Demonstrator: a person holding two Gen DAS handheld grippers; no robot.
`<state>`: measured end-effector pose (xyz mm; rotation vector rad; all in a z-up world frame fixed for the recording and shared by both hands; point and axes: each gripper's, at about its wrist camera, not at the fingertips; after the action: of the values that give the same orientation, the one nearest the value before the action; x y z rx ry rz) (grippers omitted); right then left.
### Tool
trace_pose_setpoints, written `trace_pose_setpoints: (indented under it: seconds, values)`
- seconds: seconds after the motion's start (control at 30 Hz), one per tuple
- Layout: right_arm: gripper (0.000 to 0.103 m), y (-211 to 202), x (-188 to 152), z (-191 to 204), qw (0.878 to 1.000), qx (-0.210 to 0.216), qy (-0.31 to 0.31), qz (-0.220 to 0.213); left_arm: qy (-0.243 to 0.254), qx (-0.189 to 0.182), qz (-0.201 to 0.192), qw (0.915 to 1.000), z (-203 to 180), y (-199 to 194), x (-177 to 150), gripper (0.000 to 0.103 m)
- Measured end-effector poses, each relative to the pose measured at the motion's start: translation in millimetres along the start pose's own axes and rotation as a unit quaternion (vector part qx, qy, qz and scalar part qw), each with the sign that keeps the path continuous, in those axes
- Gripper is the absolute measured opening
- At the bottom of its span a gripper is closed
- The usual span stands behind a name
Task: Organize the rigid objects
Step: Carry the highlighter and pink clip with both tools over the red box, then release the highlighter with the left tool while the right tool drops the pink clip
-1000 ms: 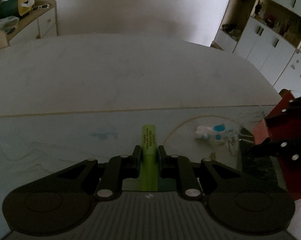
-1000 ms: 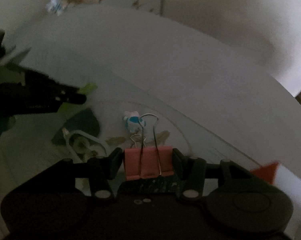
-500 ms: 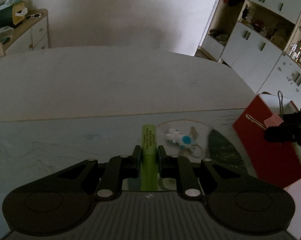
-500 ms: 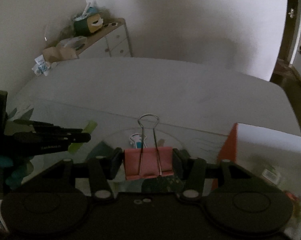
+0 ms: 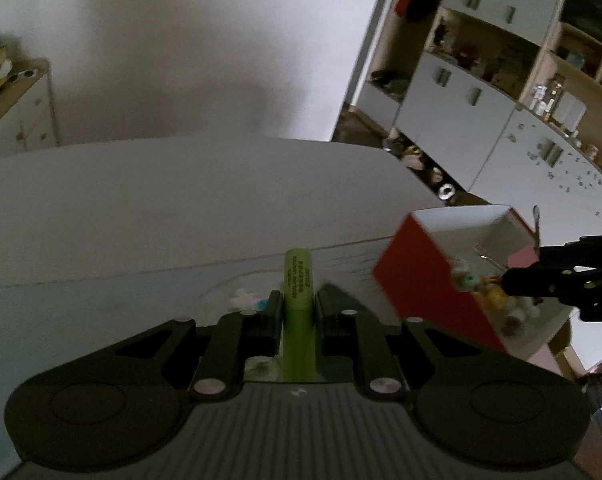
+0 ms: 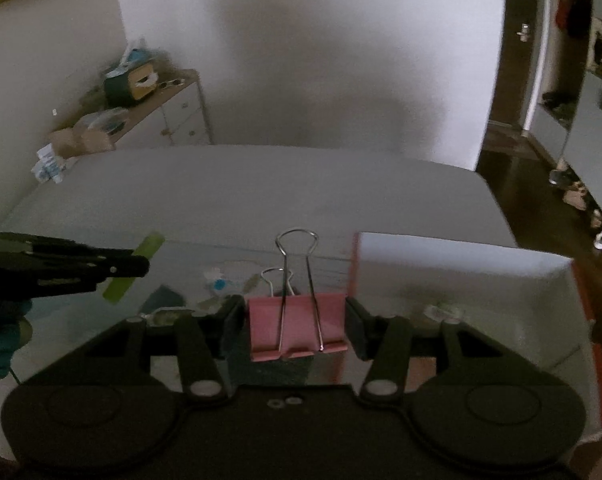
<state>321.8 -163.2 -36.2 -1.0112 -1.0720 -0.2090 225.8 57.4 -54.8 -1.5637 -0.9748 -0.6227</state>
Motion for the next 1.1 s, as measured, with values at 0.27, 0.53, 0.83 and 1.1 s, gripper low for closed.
trace_pose_setpoints:
  seconds: [0.27, 0.53, 0.83, 1.1]
  values:
    - [0.052, -20, -12, -51, 1.000, -0.019, 0.016, -0.006, 0.028, -0.024, 0.000, 0.9993, -70, 17, 7, 0.016]
    - [0.052, -29, -25, -108, 1.000, -0.017, 0.017, -0.001, 0.052, -0.033, 0.011, 0.9981, -144, 50, 6, 0.016]
    - [0.052, -25, -41, -168, 1.000, -0.023, 0.010, 0.015, 0.066, -0.030, 0.046, 0.9963, -207, 102, 0, 0.016]
    - [0.052, 6, -55, -185, 0.998, -0.025, -0.028, 0.041, 0.085, -0.006, 0.087, 0.9926, -240, 147, -15, 0.016]
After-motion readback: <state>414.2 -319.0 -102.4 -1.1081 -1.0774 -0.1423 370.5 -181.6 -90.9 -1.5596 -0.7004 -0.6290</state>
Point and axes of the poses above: each gripper's, at about its wrist camera, not at the fingertips, and y roughly the way its jaws point, z to its left, x to its top, and after that the axes turned 11 degrees about -z, right-handed
